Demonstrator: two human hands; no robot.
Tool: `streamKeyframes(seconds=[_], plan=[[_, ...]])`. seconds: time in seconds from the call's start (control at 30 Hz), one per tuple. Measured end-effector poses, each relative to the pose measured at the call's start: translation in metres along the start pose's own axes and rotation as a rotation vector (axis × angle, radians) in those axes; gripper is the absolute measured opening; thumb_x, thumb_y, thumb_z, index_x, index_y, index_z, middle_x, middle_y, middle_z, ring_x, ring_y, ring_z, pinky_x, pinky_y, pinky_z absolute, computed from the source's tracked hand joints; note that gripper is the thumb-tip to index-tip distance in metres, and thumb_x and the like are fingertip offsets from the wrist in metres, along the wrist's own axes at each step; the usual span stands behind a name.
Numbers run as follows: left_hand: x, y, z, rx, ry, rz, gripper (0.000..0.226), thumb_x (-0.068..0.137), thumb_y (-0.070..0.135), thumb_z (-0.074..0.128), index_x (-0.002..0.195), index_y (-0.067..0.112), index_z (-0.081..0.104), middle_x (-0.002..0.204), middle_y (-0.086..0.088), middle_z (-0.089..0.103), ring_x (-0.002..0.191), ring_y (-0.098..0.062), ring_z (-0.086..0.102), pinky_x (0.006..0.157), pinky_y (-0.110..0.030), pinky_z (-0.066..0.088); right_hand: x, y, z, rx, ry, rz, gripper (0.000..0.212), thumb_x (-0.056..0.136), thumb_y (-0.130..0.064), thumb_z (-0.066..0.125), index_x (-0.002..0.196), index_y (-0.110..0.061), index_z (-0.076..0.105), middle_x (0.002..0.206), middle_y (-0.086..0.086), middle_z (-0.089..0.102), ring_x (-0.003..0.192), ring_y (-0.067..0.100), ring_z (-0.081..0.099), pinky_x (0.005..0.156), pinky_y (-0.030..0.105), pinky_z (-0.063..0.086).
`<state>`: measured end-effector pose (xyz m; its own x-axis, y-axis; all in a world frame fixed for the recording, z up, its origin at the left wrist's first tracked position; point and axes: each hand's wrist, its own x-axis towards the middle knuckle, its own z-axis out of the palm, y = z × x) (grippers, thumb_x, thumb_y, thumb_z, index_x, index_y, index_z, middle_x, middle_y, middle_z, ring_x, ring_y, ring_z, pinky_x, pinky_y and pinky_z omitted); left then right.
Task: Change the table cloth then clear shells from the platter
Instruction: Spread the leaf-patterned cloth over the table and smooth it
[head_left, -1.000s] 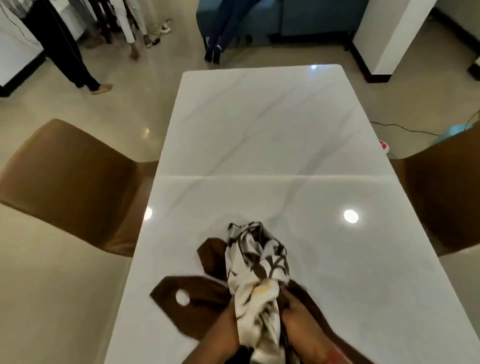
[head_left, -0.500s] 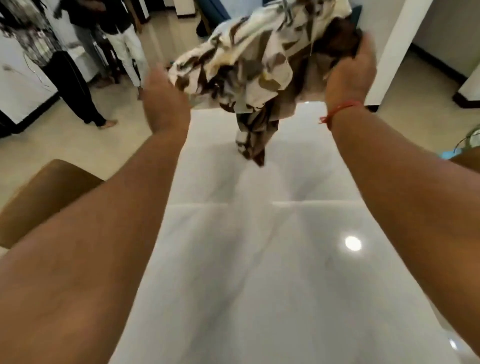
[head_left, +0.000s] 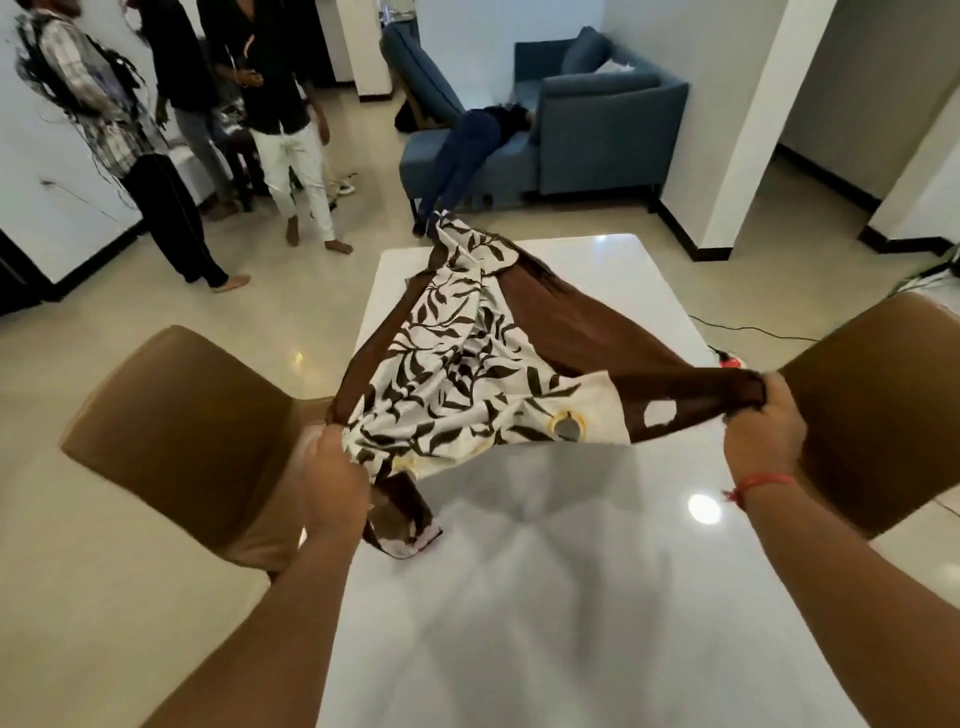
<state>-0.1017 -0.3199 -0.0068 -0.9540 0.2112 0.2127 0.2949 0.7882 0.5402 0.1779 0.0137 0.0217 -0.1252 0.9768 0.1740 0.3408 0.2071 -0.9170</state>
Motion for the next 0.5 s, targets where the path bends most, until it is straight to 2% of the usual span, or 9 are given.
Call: streamKeyframes(seconds=[0.03, 0.13, 0.23, 0.3, 0.4, 0.43, 0.5], plan=[[-0.021, -0.023, -0.01, 0.031, -0.026, 0.012, 0.028, 0.089, 0.003, 0.055, 0.114, 0.014, 0.059, 0.103, -0.009, 0.062, 0.093, -0.029, 0.061, 0.072, -0.037, 0.05, -0.019, 0.01, -0.019, -0.078, -0.008, 0.001, 0.042, 0.082, 0.01, 0.042, 0.108, -0.018, 0.06, 0.093, 0.01, 0.061, 0.09, 0.03, 0.056, 0.079, 0.044, 0.046], [-0.082, -0.082, -0.033, 0.113, -0.132, 0.014, 0.027, 0.087, 0.002, 0.054, 0.112, 0.009, 0.061, 0.102, -0.014, 0.06, 0.094, -0.035, 0.06, 0.071, -0.039, 0.046, -0.071, 0.041, -0.072, -0.397, -0.104, -0.064, 0.031, 0.088, 0.01, 0.041, 0.095, -0.018, 0.054, 0.08, 0.009, 0.057, 0.077, 0.031, 0.053, 0.069, 0.038, 0.042], [-0.142, -0.129, -0.043, 0.246, -0.297, 0.049, 0.046, 0.082, 0.002, 0.059, 0.128, 0.01, 0.06, 0.107, -0.016, 0.059, 0.094, -0.037, 0.063, 0.074, -0.042, 0.05, -0.122, 0.076, -0.111, -0.736, -0.249, -0.233, 0.03, 0.086, 0.007, 0.045, 0.086, -0.02, 0.059, 0.07, 0.007, 0.061, 0.067, 0.034, 0.06, 0.059, 0.033, 0.041], [-0.179, -0.155, -0.048, 0.295, -0.378, 0.08, 0.058, 0.081, 0.002, 0.059, 0.137, 0.017, 0.055, 0.115, -0.013, 0.057, 0.099, -0.034, 0.062, 0.078, -0.041, 0.053, -0.159, 0.094, -0.127, -0.959, -0.375, -0.255, 0.031, 0.087, 0.001, 0.049, 0.101, -0.019, 0.068, 0.081, 0.009, 0.07, 0.072, 0.034, 0.065, 0.063, 0.033, 0.047], [-0.222, -0.177, -0.055, 0.321, -0.445, 0.094, 0.068, 0.084, 0.006, 0.06, 0.148, 0.022, 0.041, 0.124, -0.007, 0.049, 0.105, -0.027, 0.058, 0.08, -0.037, 0.052, -0.204, 0.11, -0.142, -1.189, -0.624, -0.234, 0.032, 0.096, -0.015, 0.044, 0.12, -0.024, 0.063, 0.107, 0.003, 0.07, 0.091, 0.024, 0.067, 0.08, 0.031, 0.053], [-0.233, -0.182, -0.058, 0.317, -0.45, 0.097, 0.07, 0.085, 0.006, 0.06, 0.149, 0.021, 0.038, 0.125, -0.007, 0.048, 0.105, -0.026, 0.058, 0.081, -0.037, 0.052, -0.216, 0.114, -0.149, -1.221, -0.708, -0.182, 0.032, 0.098, -0.018, 0.043, 0.125, -0.025, 0.059, 0.112, 0.003, 0.069, 0.094, 0.022, 0.067, 0.084, 0.031, 0.053], [-0.248, -0.189, -0.064, 0.306, -0.44, 0.078, 0.072, 0.084, 0.005, 0.062, 0.15, 0.016, 0.036, 0.126, -0.009, 0.046, 0.105, -0.028, 0.059, 0.082, -0.039, 0.053, -0.229, 0.119, -0.162, -1.231, -0.765, -0.019, 0.032, 0.098, -0.023, 0.043, 0.127, -0.021, 0.057, 0.111, 0.005, 0.068, 0.09, 0.022, 0.066, 0.081, 0.033, 0.055]])
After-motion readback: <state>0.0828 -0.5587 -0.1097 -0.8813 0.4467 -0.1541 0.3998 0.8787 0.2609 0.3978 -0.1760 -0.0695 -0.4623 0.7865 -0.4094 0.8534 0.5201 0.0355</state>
